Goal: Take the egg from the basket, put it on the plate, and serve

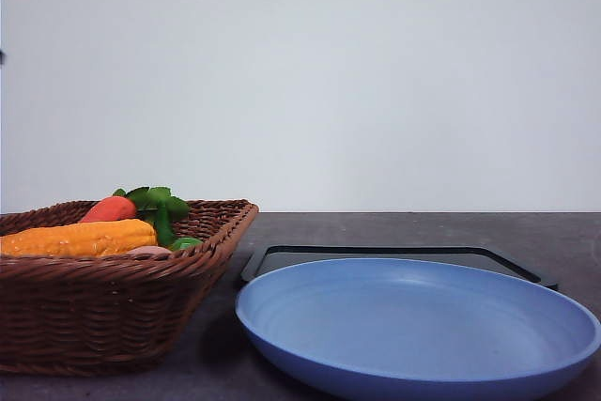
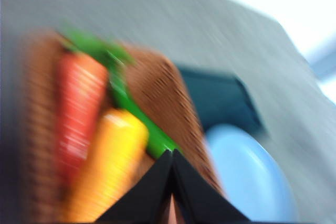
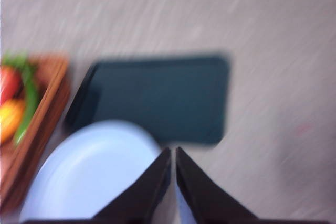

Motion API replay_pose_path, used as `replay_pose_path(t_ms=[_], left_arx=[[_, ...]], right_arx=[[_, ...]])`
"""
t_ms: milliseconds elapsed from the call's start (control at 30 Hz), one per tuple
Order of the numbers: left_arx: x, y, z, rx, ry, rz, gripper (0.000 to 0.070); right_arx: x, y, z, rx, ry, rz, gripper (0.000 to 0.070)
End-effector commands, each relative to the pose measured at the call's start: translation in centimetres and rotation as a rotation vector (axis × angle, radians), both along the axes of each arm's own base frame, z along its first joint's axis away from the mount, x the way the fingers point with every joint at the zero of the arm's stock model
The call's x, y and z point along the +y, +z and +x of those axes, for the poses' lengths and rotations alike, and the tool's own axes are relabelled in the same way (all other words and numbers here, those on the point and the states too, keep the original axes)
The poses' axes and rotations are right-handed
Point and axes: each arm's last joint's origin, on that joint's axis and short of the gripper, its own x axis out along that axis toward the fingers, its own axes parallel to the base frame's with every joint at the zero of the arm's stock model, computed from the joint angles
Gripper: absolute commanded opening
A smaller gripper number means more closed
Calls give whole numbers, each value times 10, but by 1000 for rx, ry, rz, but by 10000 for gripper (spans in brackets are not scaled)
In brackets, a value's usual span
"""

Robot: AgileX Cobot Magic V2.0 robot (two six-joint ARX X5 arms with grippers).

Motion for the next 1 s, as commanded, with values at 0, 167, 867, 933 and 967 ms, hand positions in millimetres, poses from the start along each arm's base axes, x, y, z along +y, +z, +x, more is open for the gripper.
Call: replay_pose_path(t_ms=[0,167,867,933,967], left_arx=[[-4,3,5,13,-88,-20,0],[-16,-8,15,116,-231,-73,0],[-23,-15,25,188,-243,-96,324],[-23,-15,25,189,-243,-96,324],[-23,-15,25,189,-243,-96,324]], right_arx=[[2,2,3,18,52,12,0],[4,-12,12,155,99,4,0],[27,-83,75,548,216,-58,203],[32,-89,79,565,246,-46,203],[35,-92,81,572,261,-39,203]])
